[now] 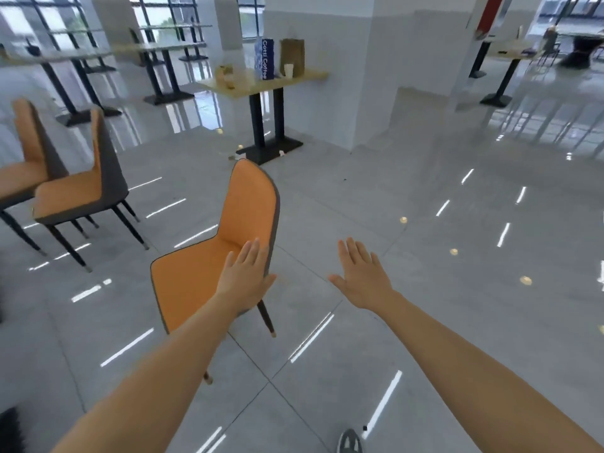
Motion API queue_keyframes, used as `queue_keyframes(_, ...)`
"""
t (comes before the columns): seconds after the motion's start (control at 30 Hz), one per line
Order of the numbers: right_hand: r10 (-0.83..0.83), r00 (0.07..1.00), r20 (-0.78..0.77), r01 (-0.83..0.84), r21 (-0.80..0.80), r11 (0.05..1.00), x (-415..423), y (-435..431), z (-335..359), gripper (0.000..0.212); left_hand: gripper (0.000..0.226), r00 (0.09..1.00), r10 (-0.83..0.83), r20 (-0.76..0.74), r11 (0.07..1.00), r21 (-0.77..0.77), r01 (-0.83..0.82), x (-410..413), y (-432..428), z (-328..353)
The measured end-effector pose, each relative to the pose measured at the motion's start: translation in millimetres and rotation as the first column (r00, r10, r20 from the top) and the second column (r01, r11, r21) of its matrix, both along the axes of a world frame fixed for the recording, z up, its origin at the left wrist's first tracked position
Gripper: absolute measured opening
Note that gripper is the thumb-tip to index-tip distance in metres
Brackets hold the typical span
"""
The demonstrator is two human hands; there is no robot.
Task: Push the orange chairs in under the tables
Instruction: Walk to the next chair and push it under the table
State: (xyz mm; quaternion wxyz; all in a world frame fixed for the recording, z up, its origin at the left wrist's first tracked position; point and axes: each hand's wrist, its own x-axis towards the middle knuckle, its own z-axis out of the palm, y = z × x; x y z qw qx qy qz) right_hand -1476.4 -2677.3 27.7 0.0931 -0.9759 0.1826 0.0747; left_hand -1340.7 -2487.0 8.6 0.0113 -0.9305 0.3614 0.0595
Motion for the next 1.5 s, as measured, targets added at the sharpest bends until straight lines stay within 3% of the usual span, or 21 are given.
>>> queue_keyframes(0.2,0.17,0.985,0.003,-0.17,0.004,0.985,125.1,-99.1,17.7,0.071,0.066,0.978,0.208,-0.029,0.978,-0.004,-0.208,83.3,-79.9,14.5)
queue_keyframes(0.47,0.378,0.926,0.026,-0.378,-0.001,0.926,303.7,-169.1,8.2,0.07,0.065,0.921,0.389,-0.034,0.921,-0.01,-0.389,218.3,-136.0,3.9)
queue_keyframes(0.7,0.566,0.824,0.012,-0.565,-0.047,0.824,503.1,-186.2,18.1,0.069,0.065,0.82,0.571,-0.038,0.816,-0.082,-0.572,376.1,-150.7,-0.9)
queue_keyframes(0.83,0.699,0.716,-0.009,-0.698,-0.045,0.715,598.6,-170.8,26.7,0.069,0.065,0.726,0.687,-0.029,0.72,-0.11,-0.685,439.0,-143.5,4.0)
queue_keyframes(0.97,0.813,0.582,0.007,-0.813,-0.006,0.582,669.9,-147.3,19.8,0.069,0.065,0.606,0.794,-0.051,0.603,-0.065,-0.795,469.7,-134.8,-0.1)
queue_keyframes(1.13,0.934,0.355,0.037,-0.934,0.043,0.353,726.5,-108.6,-3.1,0.07,0.065,0.386,0.919,-0.08,0.385,-0.03,-0.922,476.9,-130.0,-13.5)
queue_keyframes(1.3,0.999,0.032,0.031,-0.999,0.033,0.031,764.8,-86.6,-19.8,0.069,0.065,0.067,0.995,-0.078,0.065,-0.02,-0.998,471.6,-150.6,-24.8)
queue_keyframes(1.5,0.934,-0.354,-0.046,-0.932,0.097,-0.348,780.2,-102.2,-27.2,0.071,0.066,-0.278,0.954,-0.11,-0.28,-0.006,-0.96,445.3,-228.0,-35.5)
